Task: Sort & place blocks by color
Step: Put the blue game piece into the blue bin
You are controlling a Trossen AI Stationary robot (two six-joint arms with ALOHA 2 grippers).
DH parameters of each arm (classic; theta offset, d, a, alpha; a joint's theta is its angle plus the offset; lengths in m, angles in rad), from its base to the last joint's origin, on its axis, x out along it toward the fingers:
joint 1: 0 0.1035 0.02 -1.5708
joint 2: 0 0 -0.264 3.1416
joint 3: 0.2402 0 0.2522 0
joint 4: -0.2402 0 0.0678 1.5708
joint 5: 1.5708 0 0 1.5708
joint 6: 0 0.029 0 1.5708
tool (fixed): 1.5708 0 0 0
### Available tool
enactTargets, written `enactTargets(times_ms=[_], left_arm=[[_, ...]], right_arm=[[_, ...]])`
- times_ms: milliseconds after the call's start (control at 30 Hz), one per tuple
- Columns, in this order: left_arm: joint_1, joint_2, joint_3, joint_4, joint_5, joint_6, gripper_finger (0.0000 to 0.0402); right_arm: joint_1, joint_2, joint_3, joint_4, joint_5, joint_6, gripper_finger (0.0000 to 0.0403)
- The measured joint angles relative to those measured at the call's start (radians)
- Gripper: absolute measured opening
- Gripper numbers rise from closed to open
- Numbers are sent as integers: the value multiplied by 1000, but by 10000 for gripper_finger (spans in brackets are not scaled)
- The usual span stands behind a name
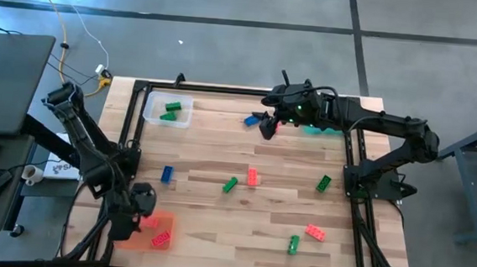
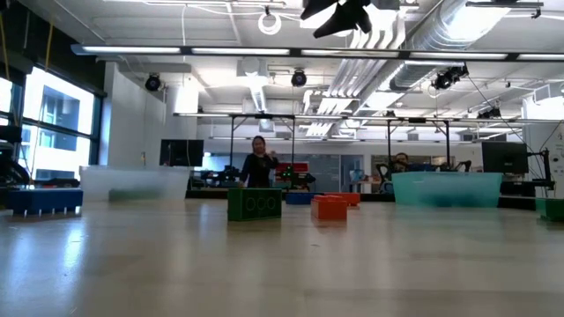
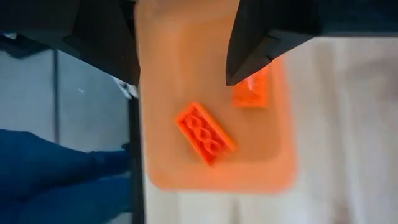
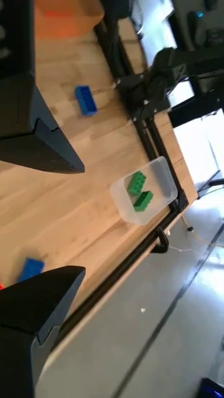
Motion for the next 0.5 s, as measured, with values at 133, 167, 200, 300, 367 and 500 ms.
enactTargets(times_ms=[133,167,200,300,367,500], left_arm=[[80,-41,24,-93,-48,71,227],[103,-55,27,-107,-60,88,227],[125,-69,27,-119,-69,103,227],[202,-112,27,-138,-103,147,227],[256,-137,27,-137,-137,180,227],[375,-182,27,-136,-217,228,227]], right_arm=[[-32,0,0,0,0,-101,243],[-41,0,0,1,0,-131,243],[-52,0,0,1,0,-160,243],[-87,0,0,1,-1,-220,243],[-117,0,0,1,-19,-240,243],[-180,0,0,2,-88,-279,243]])
